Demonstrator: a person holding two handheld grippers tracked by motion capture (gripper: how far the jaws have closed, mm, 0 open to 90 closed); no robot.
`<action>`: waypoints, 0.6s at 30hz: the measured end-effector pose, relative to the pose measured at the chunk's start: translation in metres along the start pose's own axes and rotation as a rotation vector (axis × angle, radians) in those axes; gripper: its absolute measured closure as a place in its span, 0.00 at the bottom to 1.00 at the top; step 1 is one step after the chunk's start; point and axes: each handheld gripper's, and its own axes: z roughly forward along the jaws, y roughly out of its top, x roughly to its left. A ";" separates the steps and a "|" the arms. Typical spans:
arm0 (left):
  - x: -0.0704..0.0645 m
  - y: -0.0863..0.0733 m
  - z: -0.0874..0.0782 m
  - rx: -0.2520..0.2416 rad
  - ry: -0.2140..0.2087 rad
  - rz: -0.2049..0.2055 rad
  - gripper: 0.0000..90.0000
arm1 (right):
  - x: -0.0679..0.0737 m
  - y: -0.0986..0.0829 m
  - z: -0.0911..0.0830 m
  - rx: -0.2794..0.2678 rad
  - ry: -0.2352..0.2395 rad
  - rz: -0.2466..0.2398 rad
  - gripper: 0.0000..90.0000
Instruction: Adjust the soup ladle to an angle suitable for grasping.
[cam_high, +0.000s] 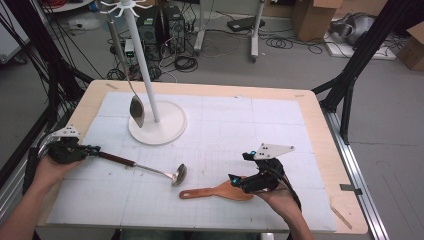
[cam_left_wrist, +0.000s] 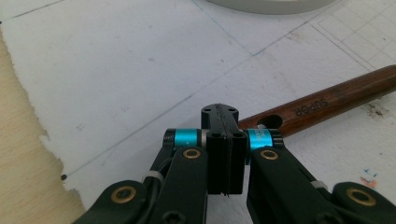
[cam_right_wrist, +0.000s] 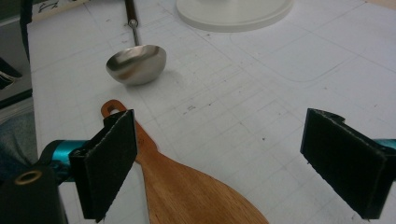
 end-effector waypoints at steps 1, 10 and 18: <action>0.000 0.000 0.000 -0.002 -0.001 0.001 1.00 | 0.000 0.000 0.000 0.001 0.001 0.000 0.11; -0.006 0.001 0.001 0.002 -0.020 0.025 1.00 | 0.000 0.000 0.000 -0.003 0.002 -0.003 0.11; -0.014 0.003 0.000 0.000 -0.036 0.043 1.00 | -0.001 0.000 -0.001 -0.005 -0.002 -0.002 0.11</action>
